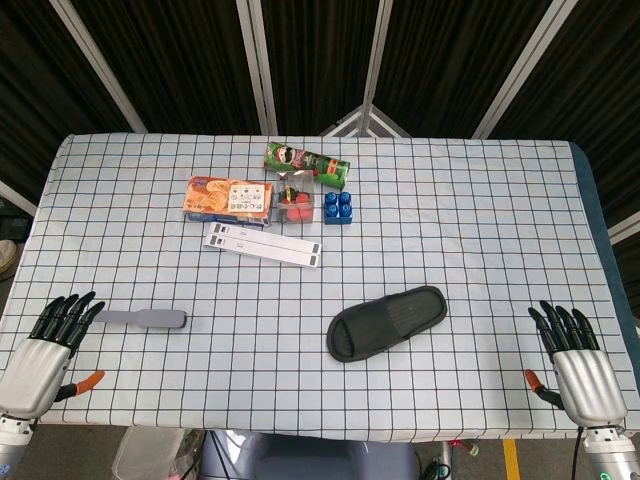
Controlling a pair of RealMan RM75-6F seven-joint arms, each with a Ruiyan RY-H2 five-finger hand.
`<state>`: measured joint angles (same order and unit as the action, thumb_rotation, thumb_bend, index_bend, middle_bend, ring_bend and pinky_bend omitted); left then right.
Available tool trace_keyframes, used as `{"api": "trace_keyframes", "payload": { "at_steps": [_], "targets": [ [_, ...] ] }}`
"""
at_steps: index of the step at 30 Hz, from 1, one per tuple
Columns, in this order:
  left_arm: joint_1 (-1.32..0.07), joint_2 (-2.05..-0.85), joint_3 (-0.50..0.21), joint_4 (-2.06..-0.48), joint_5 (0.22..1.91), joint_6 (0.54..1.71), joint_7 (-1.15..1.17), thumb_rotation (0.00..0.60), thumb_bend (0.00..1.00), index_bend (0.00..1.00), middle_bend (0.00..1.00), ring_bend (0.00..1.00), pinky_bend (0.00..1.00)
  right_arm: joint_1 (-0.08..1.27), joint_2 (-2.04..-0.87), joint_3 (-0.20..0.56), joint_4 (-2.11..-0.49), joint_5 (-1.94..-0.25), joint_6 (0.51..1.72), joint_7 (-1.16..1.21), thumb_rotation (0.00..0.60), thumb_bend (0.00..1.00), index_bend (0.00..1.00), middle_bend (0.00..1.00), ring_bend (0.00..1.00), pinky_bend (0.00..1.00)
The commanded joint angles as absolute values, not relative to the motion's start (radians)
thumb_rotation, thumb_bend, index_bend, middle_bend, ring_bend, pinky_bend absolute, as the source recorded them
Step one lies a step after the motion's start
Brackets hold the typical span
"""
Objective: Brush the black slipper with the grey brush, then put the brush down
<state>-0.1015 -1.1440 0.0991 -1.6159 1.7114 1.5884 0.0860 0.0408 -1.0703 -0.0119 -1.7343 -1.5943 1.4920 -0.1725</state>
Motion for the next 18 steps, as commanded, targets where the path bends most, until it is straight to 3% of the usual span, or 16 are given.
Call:
{"api": "trace_keyframes", "payload": {
  "at_steps": [1,7,11,18],
  "targets": [
    [-0.099,-1.141,0.101,-1.622,1.713,1.582,0.094,0.600,0.08,0.00,0.00,0.00,0.00,0.040,-1.072,-0.012,-1.735,-1.596,1.492,-0.179,0.600,0.34,0.00,0.01,0.00,0.00],
    [-0.105,-1.163,0.094,-1.625,1.705,1.552,0.128,0.600,0.09,0.00,0.01,0.00,0.03,0.044,-1.069,-0.012,-1.735,-1.596,1.484,-0.172,0.600,0.34,0.00,0.01,0.00,0.00],
    [-0.131,-1.214,0.076,-1.614,1.661,1.478,0.154,0.600,0.13,0.01,0.10,0.00,0.12,0.044,-1.059,-0.008,-1.736,-1.591,1.486,-0.143,0.600,0.34,0.00,0.01,0.00,0.00],
    [-0.163,-1.350,0.018,-1.519,1.571,1.401,0.292,0.600,0.22,0.07,0.21,0.07,0.12,0.047,-1.042,-0.013,-1.732,-1.607,1.485,-0.084,0.600,0.34,0.00,0.01,0.00,0.00]
  ]
}}
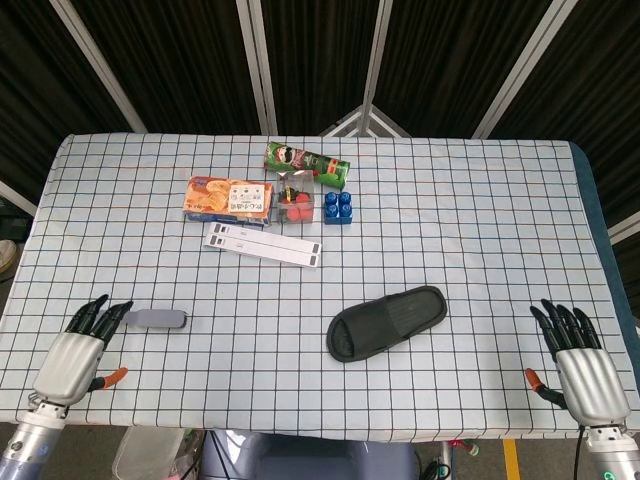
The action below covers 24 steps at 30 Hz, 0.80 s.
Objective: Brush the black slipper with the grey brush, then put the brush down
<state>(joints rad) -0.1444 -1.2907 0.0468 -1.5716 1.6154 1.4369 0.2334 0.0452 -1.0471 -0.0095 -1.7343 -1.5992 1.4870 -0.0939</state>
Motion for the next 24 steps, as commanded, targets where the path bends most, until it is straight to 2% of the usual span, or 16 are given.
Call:
{"api": "trace_keyframes", "payload": {
  "at_steps": [1,4,10,14,24],
  "targets": [
    [-0.169,-1.365,0.014,-1.503,1.558,1.382,0.305,0.600,0.24,0.08,0.23,0.10,0.12,0.047,-1.040,-0.016,-1.731,-1.611,1.482,-0.081,0.600,0.34,0.00,0.01,0.00,0.00],
    [-0.191,-1.408,0.002,-1.462,1.525,1.333,0.331,0.600,0.26,0.09,0.23,0.10,0.13,0.051,-1.035,-0.017,-1.728,-1.610,1.475,-0.071,0.600,0.34,0.00,0.01,0.00,0.00],
    [-0.206,-1.434,-0.007,-1.434,1.502,1.305,0.336,0.600,0.32,0.09,0.27,0.14,0.14,0.055,-1.034,-0.015,-1.724,-1.597,1.460,-0.072,0.600,0.34,0.00,0.01,0.00,0.00],
    [-0.226,-1.443,-0.017,-1.411,1.470,1.259,0.331,0.600,0.33,0.09,0.23,0.13,0.14,0.057,-1.035,-0.015,-1.726,-1.592,1.452,-0.080,0.600,0.34,0.00,0.01,0.00,0.00],
    [-0.252,-1.493,-0.037,-1.334,1.451,1.239,0.297,0.600,0.41,0.10,0.23,0.13,0.15,0.061,-1.044,-0.012,-1.729,-1.582,1.443,-0.109,0.600,0.34,0.00,0.01,0.00,0.00]
  ]
}}
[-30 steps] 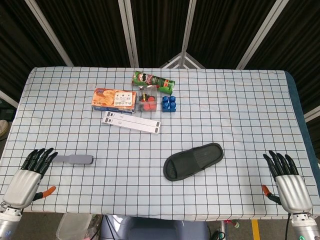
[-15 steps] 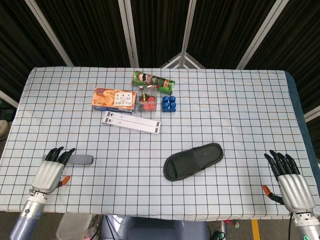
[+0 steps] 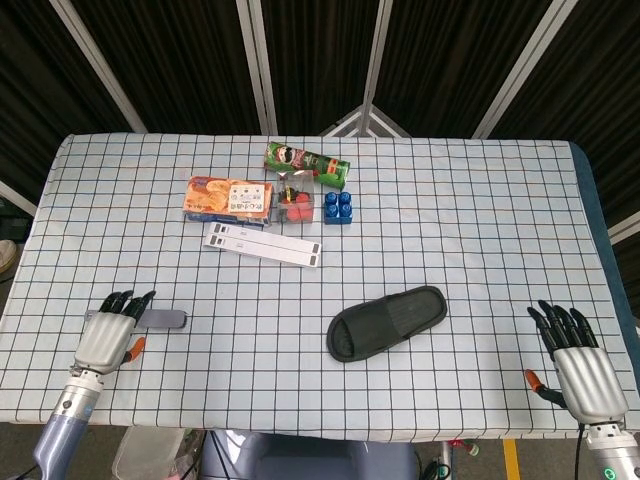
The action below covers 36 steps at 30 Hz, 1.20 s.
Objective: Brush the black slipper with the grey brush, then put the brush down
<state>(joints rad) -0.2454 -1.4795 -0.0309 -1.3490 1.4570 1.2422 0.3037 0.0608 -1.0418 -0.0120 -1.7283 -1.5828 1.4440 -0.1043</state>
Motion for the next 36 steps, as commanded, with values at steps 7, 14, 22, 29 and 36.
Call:
{"api": "trace_keyframes", "payload": {
  "at_steps": [7,14,22,29,36],
  "targets": [
    [-0.258,-1.517,-0.033,-1.310,1.443,1.229,0.281,0.600,0.45,0.12,0.25,0.14,0.17,0.062,-1.044,-0.009,-1.734,-1.575,1.441,-0.118,0.600,0.34,0.00,0.01,0.00,0.00],
    [-0.264,-1.530,-0.022,-1.296,1.446,1.221,0.285,0.600,0.45,0.13,0.25,0.14,0.17,0.059,-1.044,-0.009,-1.735,-1.579,1.449,-0.115,0.600,0.34,0.00,0.01,0.00,0.00],
    [-0.268,-1.534,-0.020,-1.290,1.441,1.219,0.297,0.600,0.47,0.15,0.29,0.18,0.22,0.058,-1.040,-0.009,-1.737,-1.580,1.453,-0.111,0.600,0.34,0.00,0.01,0.00,0.00],
    [-0.274,-1.543,-0.018,-1.284,1.433,1.212,0.324,0.600,0.50,0.17,0.31,0.21,0.25,0.057,-1.040,-0.008,-1.738,-1.579,1.453,-0.111,0.600,0.34,0.00,0.01,0.00,0.00],
    [-0.278,-1.549,-0.014,-1.277,1.432,1.208,0.324,0.600,0.51,0.18,0.36,0.24,0.29,0.058,-1.040,-0.007,-1.738,-1.578,1.454,-0.111,0.600,0.34,0.00,0.01,0.00,0.00]
  ]
}}
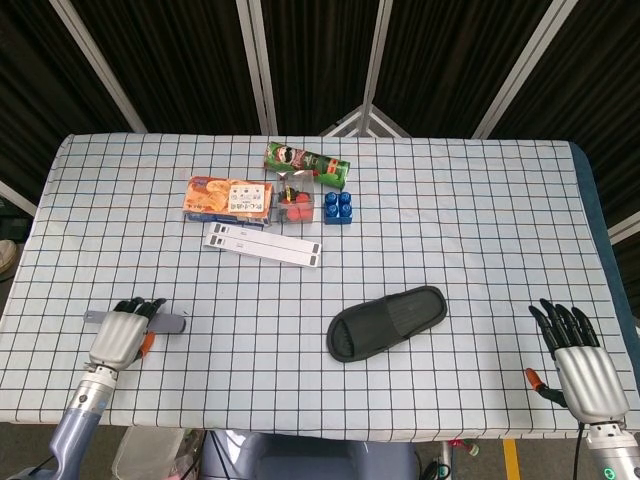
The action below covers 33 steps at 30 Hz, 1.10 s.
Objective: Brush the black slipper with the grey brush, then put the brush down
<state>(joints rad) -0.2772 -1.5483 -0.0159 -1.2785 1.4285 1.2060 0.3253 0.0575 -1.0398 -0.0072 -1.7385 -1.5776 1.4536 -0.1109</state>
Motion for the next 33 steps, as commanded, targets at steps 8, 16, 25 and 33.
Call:
{"api": "trace_keyframes", "payload": {
  "at_steps": [8,16,25,33],
  "targets": [
    [-0.282,-1.555,-0.005,-1.263,1.447,1.216,0.309,0.600,0.53,0.23,0.40,0.29,0.34,0.058,-1.040,-0.007,-1.738,-1.577,1.451,-0.113,0.600,0.34,0.00,0.01,0.00,0.00],
    [-0.286,-1.561,-0.005,-1.248,1.456,1.223,0.285,0.600,0.55,0.30,0.49,0.36,0.41,0.060,-1.041,-0.007,-1.739,-1.573,1.446,-0.116,0.600,0.34,0.00,0.01,0.00,0.00],
    [-0.303,-1.572,-0.027,-1.232,1.470,1.241,0.204,0.600,0.61,0.39,0.57,0.43,0.48,0.068,-1.049,-0.006,-1.731,-1.573,1.434,-0.118,0.600,0.34,0.00,0.01,0.00,0.00],
    [-0.369,-1.530,-0.076,-1.324,1.445,1.162,0.137,0.600,0.63,0.41,0.59,0.44,0.49,0.097,-1.094,-0.009,-1.684,-1.631,1.422,-0.089,0.600,0.35,0.04,0.09,0.01,0.09]
  ]
}}
